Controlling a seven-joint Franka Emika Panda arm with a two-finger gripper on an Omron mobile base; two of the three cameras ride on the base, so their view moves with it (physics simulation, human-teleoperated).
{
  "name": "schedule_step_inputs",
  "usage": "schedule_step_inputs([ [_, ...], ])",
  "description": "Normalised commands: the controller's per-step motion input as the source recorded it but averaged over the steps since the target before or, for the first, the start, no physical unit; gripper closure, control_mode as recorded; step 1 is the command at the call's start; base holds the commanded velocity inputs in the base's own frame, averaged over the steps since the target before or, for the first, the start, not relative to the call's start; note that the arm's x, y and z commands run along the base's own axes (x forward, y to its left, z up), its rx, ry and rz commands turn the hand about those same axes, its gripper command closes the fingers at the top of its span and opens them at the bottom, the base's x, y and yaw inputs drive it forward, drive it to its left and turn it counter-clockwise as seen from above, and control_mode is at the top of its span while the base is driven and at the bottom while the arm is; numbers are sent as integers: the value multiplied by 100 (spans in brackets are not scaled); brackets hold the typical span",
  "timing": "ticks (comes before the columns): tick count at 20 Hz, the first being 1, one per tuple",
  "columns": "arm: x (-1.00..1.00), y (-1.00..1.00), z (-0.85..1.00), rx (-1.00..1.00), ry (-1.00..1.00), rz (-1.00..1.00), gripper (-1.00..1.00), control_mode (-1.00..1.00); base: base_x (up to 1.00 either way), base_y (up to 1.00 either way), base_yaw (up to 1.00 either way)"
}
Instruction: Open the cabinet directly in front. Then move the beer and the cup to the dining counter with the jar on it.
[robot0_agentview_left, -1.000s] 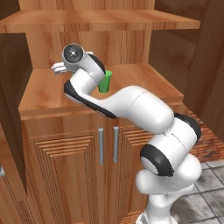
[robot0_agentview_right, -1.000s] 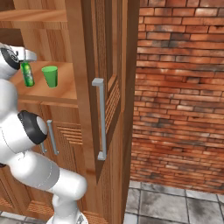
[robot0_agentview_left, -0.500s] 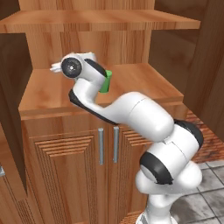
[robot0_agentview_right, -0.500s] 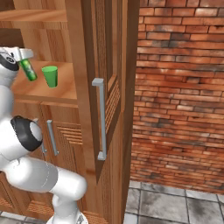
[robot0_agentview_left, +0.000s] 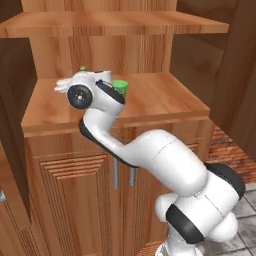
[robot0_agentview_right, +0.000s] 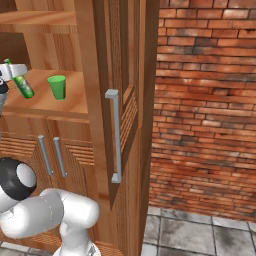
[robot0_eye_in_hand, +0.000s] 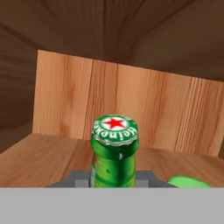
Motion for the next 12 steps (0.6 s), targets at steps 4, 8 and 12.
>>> schedule_step_inputs([
  [4,-100,-15,29,12,-4,-10,100,-100,0,0,0],
  [8,-100,-34,6,11,0,-16,100,-100,0,0,0],
  [12,-100,-38,-23,4,4,-16,100,-100,0,0,0],
])
